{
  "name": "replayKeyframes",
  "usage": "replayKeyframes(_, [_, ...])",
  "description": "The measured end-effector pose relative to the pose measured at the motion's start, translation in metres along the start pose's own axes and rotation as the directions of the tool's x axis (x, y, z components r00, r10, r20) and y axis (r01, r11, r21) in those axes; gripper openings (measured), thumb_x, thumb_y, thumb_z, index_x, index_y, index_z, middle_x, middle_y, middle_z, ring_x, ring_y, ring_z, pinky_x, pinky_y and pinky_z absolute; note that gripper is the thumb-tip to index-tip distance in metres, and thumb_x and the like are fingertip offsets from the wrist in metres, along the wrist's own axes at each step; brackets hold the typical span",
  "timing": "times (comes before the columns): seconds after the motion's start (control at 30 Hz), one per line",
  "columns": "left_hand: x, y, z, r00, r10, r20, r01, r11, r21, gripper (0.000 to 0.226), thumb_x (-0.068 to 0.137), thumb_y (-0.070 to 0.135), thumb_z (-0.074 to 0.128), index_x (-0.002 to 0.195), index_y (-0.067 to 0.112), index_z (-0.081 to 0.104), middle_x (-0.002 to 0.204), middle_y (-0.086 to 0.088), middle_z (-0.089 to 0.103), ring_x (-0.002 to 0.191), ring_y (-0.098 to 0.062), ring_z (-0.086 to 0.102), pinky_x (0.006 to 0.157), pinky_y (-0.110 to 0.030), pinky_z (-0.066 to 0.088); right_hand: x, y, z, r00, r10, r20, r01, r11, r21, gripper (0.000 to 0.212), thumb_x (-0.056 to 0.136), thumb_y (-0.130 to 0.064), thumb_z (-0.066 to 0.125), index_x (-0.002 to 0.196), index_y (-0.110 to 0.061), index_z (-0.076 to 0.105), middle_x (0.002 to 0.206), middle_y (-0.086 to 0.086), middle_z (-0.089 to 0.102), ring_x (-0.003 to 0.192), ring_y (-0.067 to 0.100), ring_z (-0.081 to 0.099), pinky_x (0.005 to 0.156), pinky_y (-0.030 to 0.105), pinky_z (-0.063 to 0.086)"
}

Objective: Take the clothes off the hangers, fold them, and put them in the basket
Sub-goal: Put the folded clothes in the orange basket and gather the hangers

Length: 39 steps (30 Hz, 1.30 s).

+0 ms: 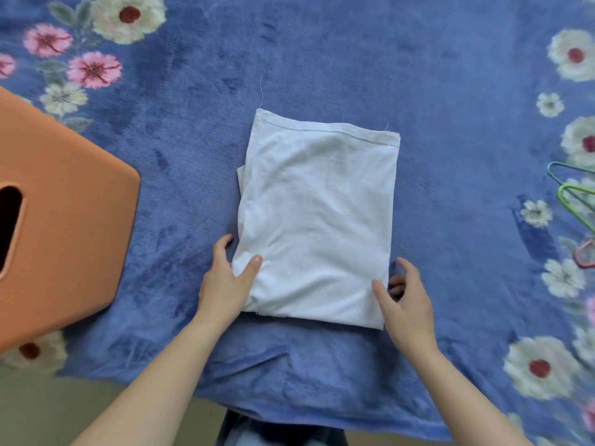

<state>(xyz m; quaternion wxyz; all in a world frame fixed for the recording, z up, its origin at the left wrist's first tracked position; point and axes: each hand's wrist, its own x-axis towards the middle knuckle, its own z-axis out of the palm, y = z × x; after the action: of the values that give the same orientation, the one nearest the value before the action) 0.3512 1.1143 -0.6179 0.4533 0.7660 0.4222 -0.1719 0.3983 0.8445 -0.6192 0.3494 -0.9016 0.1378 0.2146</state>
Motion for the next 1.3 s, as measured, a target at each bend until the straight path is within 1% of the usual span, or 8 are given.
replayKeyframes(0.2, [-0.021,0.005,-0.007,0.995,-0.056,0.081,0.073,0.969,-0.237,0.058,0.094,0.010,0.058,0.146,0.020,0.032,0.114,0.012,0.057,0.098,-0.011,0.060,0.076,-0.013,0.045,-0.004,-0.017,-0.016,0.957,0.147,0.250,-0.227,0.917,0.329,0.082,0.087,-0.005,0.063,0.147,-0.044,0.022,0.071,0.005,0.071,0.068,0.016,0.063,0.068,0.027,0.052])
replayKeyframes(0.37, [-0.068,-0.022,-0.016,0.945,-0.177,0.275,0.190,0.982,-0.023,0.088,0.088,0.011,0.057,0.154,0.038,0.006,0.146,0.006,0.043,0.119,-0.017,0.051,0.094,-0.031,0.039,-0.032,0.006,-0.050,0.848,0.086,0.522,-0.194,0.969,0.154,0.094,0.089,-0.002,0.059,0.138,-0.070,0.014,0.064,0.002,0.065,0.058,0.016,0.050,0.059,0.026,0.046])
replayKeyframes(0.57, [-0.087,-0.022,-0.031,0.925,-0.087,0.371,0.165,0.969,-0.184,0.086,0.090,0.007,0.055,0.130,0.073,0.019,0.084,0.017,0.068,0.072,0.000,0.060,0.074,-0.020,0.045,-0.019,0.002,-0.069,0.706,0.237,0.668,-0.464,0.866,0.184,0.030,0.084,-0.004,0.061,0.109,-0.013,0.075,0.081,0.012,0.066,0.070,0.023,0.056,0.062,0.026,0.047])
replayKeyframes(0.7, [-0.075,0.011,-0.050,0.882,-0.114,0.456,0.315,0.863,-0.394,0.046,0.092,-0.001,0.039,0.105,0.021,0.077,0.104,0.007,0.074,0.081,-0.001,0.069,0.070,-0.023,0.058,0.015,-0.027,-0.082,0.677,0.211,0.706,-0.610,0.696,0.377,0.036,0.068,-0.010,0.043,0.078,0.003,0.074,0.075,0.017,0.062,0.059,0.025,0.055,0.046,0.020,0.045])
replayKeyframes(0.93, [-0.014,0.053,-0.070,0.836,-0.065,0.544,0.458,0.629,-0.628,0.039,0.054,0.015,0.051,0.079,-0.001,0.075,0.090,-0.021,0.071,0.075,-0.028,0.073,0.064,-0.029,0.060,0.060,-0.057,-0.074,0.761,0.123,0.637,-0.527,0.691,0.495,0.016,0.086,0.004,0.053,0.092,-0.001,0.067,0.086,0.014,0.071,0.068,0.018,0.070,0.063,0.021,0.057])
replayKeyframes(1.07, [0.018,0.060,-0.050,0.919,-0.097,0.383,0.141,0.986,-0.089,0.028,0.065,0.037,0.077,0.076,0.017,0.060,0.074,0.001,0.054,0.064,-0.013,0.051,0.060,-0.024,0.042,0.077,-0.061,-0.054,0.901,0.152,0.406,-0.275,0.924,0.266,0.009,0.089,-0.011,0.066,0.081,-0.009,0.067,0.055,-0.007,0.055,0.042,0.002,0.041,0.047,0.017,0.033])
replayKeyframes(1.13, [0.027,0.056,-0.033,0.983,0.034,0.182,-0.063,0.985,0.158,0.030,0.076,0.045,0.078,0.076,0.021,0.060,0.078,0.003,0.056,0.072,-0.013,0.052,0.061,-0.027,0.039,0.082,-0.060,-0.047,0.928,0.134,0.347,-0.231,0.939,0.256,0.013,0.087,-0.018,0.070,0.077,-0.010,0.067,0.057,-0.011,0.058,0.045,0.000,0.045,0.048,0.016,0.033])
replayKeyframes(1.3, [0.014,0.052,-0.003,0.977,0.162,-0.141,-0.158,0.987,0.037,0.035,0.092,0.045,0.059,0.087,0.010,0.054,0.074,-0.003,0.058,0.071,-0.022,0.051,0.062,-0.035,0.038,0.080,-0.065,-0.034,0.972,0.033,0.234,-0.125,0.913,0.388,0.039,0.083,-0.029,0.072,0.080,0.006,0.056,0.074,0.006,0.056,0.070,0.016,0.048,0.061,0.030,0.034])
